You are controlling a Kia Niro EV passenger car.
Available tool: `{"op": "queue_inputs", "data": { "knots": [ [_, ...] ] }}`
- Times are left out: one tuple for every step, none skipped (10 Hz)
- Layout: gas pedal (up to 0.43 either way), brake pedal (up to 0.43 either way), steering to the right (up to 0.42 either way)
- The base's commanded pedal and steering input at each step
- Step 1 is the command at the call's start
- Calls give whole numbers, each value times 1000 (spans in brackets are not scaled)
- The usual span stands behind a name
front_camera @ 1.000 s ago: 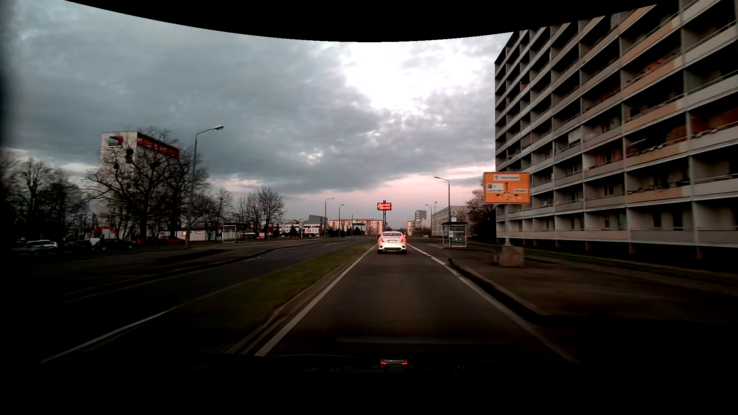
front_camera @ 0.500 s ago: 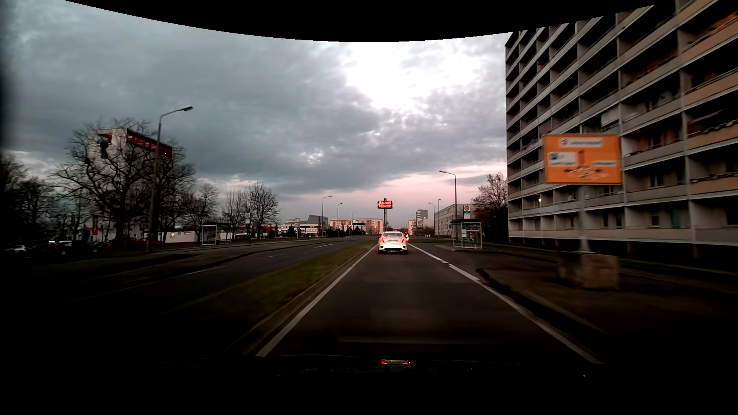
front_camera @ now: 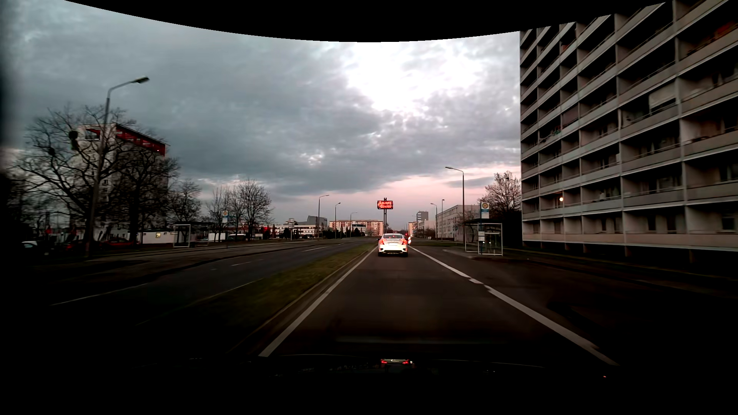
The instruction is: Follow the waypoints while adhering to traffic rules and regulations
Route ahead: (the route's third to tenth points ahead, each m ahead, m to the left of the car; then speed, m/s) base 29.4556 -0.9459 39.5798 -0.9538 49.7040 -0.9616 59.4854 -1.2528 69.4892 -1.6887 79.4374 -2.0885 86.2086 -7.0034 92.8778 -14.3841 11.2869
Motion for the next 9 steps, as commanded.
{"op": "queue_inputs", "data": {
  "knots": [
    [59, 0, 2],
    [47, 0, 2],
    [39, 0, 1],
    [39, 0, 1],
    [39, 0, 2],
    [39, 0, 3],
    [39, 0, 3],
    [39, 0, 3],
    [39, 0, 2]
  ]
}}
